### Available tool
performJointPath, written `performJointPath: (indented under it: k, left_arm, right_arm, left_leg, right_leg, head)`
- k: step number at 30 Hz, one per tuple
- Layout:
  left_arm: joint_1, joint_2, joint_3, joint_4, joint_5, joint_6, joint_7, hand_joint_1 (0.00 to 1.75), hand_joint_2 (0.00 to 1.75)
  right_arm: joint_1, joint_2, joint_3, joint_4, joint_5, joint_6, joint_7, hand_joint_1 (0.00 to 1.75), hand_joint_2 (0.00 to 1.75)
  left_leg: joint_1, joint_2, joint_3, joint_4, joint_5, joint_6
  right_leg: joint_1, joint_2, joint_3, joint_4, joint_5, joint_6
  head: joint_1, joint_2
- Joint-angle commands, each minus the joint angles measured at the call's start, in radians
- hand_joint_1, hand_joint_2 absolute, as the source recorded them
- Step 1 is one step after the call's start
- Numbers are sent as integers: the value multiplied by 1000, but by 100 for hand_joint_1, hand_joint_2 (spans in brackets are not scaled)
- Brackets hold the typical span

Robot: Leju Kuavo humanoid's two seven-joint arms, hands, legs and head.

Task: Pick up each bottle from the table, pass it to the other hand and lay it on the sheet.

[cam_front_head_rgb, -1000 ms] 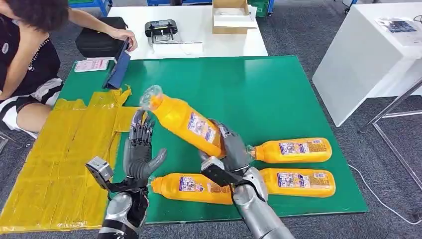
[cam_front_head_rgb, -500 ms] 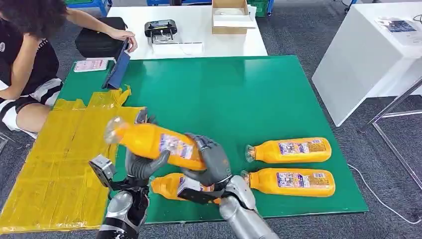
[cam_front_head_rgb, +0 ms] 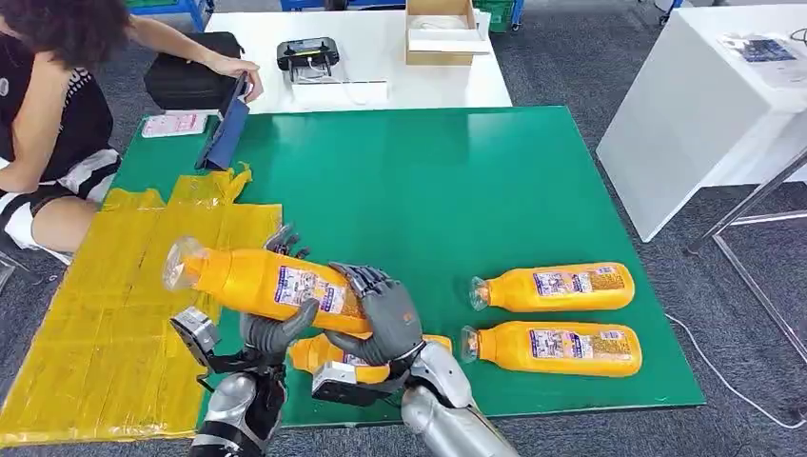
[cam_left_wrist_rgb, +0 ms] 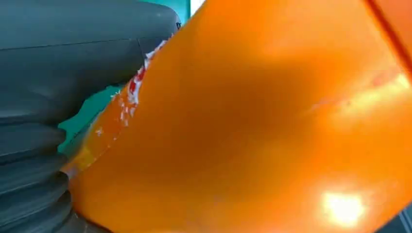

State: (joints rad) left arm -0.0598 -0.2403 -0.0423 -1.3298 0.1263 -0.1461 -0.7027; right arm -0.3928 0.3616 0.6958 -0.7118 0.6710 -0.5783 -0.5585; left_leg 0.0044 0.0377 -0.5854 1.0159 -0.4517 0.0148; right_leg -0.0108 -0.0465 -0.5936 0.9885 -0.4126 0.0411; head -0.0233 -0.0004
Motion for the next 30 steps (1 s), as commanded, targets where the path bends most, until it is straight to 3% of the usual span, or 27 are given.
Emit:
performJointPath:
  k: [1, 3, 4, 5, 7, 9, 10, 11, 19, 20, 21, 23, 24, 26, 27, 29, 30]
  left_arm:
    - [-81, 14, 33, 65, 27, 14, 12, 175, 175]
    - [-76, 16, 45, 35, 40, 26, 9, 175, 175]
    - [-72, 19, 47, 18, 41, 30, 14, 175, 175]
    - [-71, 28, 46, -6, 13, 65, 5, 175, 175]
    - [-70, 44, 50, -56, -79, 158, 5, 175, 175]
    - [-82, 91, 20, -105, -262, 385, 5, 175, 175]
    - [-84, 96, 20, -102, -259, 385, 5, 175, 175]
    - [-104, 122, 16, -69, -438, 553, 5, 175, 175]
    - [-106, 123, 16, -67, -439, 555, 5, 175, 175]
    - [-117, 144, 13, -28, -582, 662, 27, 175, 175]
    - [-130, 161, 14, -9, -650, 700, 60, 175, 175]
    - [-166, 214, 97, 73, -1084, 844, 234, 175, 175]
    - [-175, 203, 189, 78, -1314, 844, 297, 175, 175]
    - [-194, 264, 267, 139, -1620, 844, 420, 175, 175]
    - [-197, 292, 264, 172, -1680, 844, 462, 175, 175]
    - [-214, 470, 63, 363, -1697, 844, 694, 175, 175]
    - [-239, 506, -5, 443, -1697, 844, 760, 175, 175]
  right_arm:
    - [10, -15, 100, 45, 8, -2, -35, 175, 175]
    - [21, -18, 82, 23, -12, 1, -39, 175, 175]
    - [23, -23, 81, 9, -14, 9, -38, 161, 175]
    - [40, -30, 56, -33, -38, 2, -40, 0, 175]
    - [56, -48, 38, -95, -47, -10, -31, 0, 175]
    - [103, -98, -1, -273, -72, 18, 1, 0, 175]
    - [107, -104, -2, -292, -68, 28, 11, 0, 175]
    - [134, -126, -30, -386, -58, 30, 38, 0, 175]
    - [149, -135, -37, -419, -43, 57, 57, 0, 175]
    - [158, -134, -54, -439, -39, 28, 43, 0, 175]
    - [171, -150, -63, -489, -37, 31, 45, 0, 175]
    - [203, -191, -91, -612, 4, 68, 116, 0, 175]
    - [207, -204, -97, -642, 29, 102, 143, 0, 175]
    - [216, -221, -99, -672, 56, 134, 152, 0, 175]
    - [218, -224, -94, -676, 60, 142, 151, 0, 175]
    - [225, -239, -78, -688, 89, 160, 162, 0, 175]
    - [233, -231, -92, -688, 111, 172, 148, 0, 175]
  left_leg:
    - [1, -3, 2, -1, 0, -1]
    - [1, -3, 2, -1, 0, -1]
    - [1, -3, 1, -1, 0, -1]
    - [2, -4, 3, -1, 0, -1]
    - [1, -3, 1, 0, 0, -1]
    - [1, -3, 1, 0, 0, -1]
    - [2, -4, -1, 1, 0, -1]
    - [2, -7, 0, 1, 0, -1]
    - [1, -3, 2, 0, 0, 0]
    - [1, -2, 1, 0, 0, 0]
    - [0, -2, 1, -1, 0, 0]
    - [1, -5, 2, -1, 0, -1]
    - [1, -7, 3, -2, 1, -1]
    - [1, -1, 3, -1, 0, -1]
    - [1, 0, 3, -2, 0, -1]
    - [0, 0, 5, -3, 1, -1]
    - [0, 0, 5, -3, 1, -1]
  right_leg:
    - [0, 0, 2, -1, 0, -1]
    - [1, 1, 3, -1, -1, -1]
    - [1, 0, 2, -1, 0, -1]
    - [1, 1, 4, -1, -1, -2]
    - [1, 1, 1, -1, 0, -1]
    - [1, 1, 1, 0, 0, -1]
    - [1, 0, 0, 0, 0, -1]
    - [1, -1, 1, 0, -1, -1]
    - [0, 2, 2, -1, 0, -1]
    - [0, 1, 2, 0, 0, -1]
    - [0, 0, 2, -1, 0, -1]
    - [0, 0, 3, -1, -1, -1]
    - [0, 0, 4, -1, -1, -2]
    - [0, 3, 2, -1, 0, -1]
    - [0, 4, 2, -1, 0, -1]
    - [0, 4, 4, -2, 0, -2]
    - [-1, 3, 4, -1, 0, -1]
  head:
    - [0, 0]
    - [0, 0]
    - [0, 0]
    - [0, 0]
    - [0, 0]
    - [0, 0]
    - [0, 0]
    - [0, 0]
    - [0, 0]
    - [0, 0]
    - [0, 0]
    - [0, 0]
    - [0, 0]
    - [0, 0]
    - [0, 0]
    - [1, 0]
    - [1, 0]
